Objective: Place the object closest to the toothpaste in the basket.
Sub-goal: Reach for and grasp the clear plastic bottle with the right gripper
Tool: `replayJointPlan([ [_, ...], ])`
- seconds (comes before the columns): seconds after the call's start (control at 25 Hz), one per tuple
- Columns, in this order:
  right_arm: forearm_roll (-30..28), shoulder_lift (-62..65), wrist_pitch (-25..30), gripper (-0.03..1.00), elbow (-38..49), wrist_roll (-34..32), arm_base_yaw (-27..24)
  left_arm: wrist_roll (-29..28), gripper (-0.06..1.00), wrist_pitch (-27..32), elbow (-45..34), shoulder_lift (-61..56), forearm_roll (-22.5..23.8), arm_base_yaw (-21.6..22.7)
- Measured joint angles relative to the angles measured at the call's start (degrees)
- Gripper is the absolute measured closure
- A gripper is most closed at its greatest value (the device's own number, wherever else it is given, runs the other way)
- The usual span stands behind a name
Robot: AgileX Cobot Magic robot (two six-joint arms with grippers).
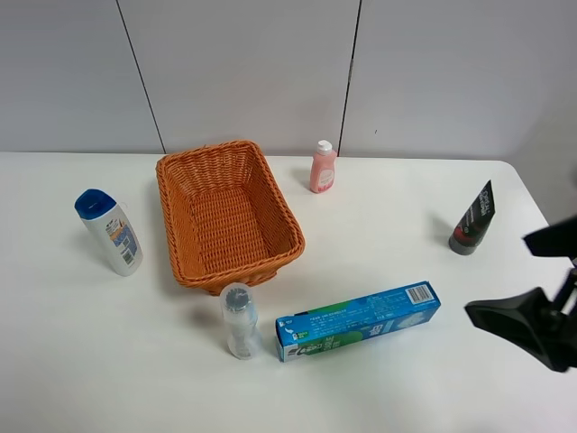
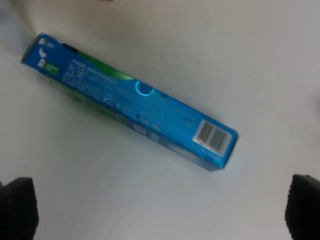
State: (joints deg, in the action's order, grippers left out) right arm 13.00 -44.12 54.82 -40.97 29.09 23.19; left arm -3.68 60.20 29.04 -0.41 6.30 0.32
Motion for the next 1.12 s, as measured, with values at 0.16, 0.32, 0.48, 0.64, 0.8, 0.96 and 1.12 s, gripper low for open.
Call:
replayJointPlan([
  [0.16,0.00,-11.00,-5.32,-0.03,-2.46,2.33,11.11,0.00,-0.05,0.00,0.00,0.00,0.00,0.00],
  [0.32,0.35,-20.69,-8.65,-0.03,-2.77,3.01,20.04,0.00,-0.05,0.00,0.00,0.00,0.00,0.00],
  [0.48,0.41,-28.42,-11.94,-0.03,-2.77,3.81,23.93,0.00,-0.05,0.00,0.00,0.00,0.00,0.00],
  [0.64,1.41,-34.44,-18.61,-0.03,-2.77,4.31,26.57,0.00,-0.05,0.00,0.00,0.00,0.00,0.00],
  [0.8,3.20,-39.53,-25.52,-0.03,-2.81,4.80,28.33,0.00,-0.05,0.00,0.00,0.00,0.00,0.00],
  [0.96,4.35,-43.70,-31.14,-0.03,-2.81,4.99,30.28,0.00,-0.05,0.00,0.00,0.00,0.00,0.00],
  [1.12,6.29,-46.42,-36.97,-0.03,-2.81,5.08,30.77,0.00,-0.05,0.00,0.00,0.00,0.00,0.00],
])
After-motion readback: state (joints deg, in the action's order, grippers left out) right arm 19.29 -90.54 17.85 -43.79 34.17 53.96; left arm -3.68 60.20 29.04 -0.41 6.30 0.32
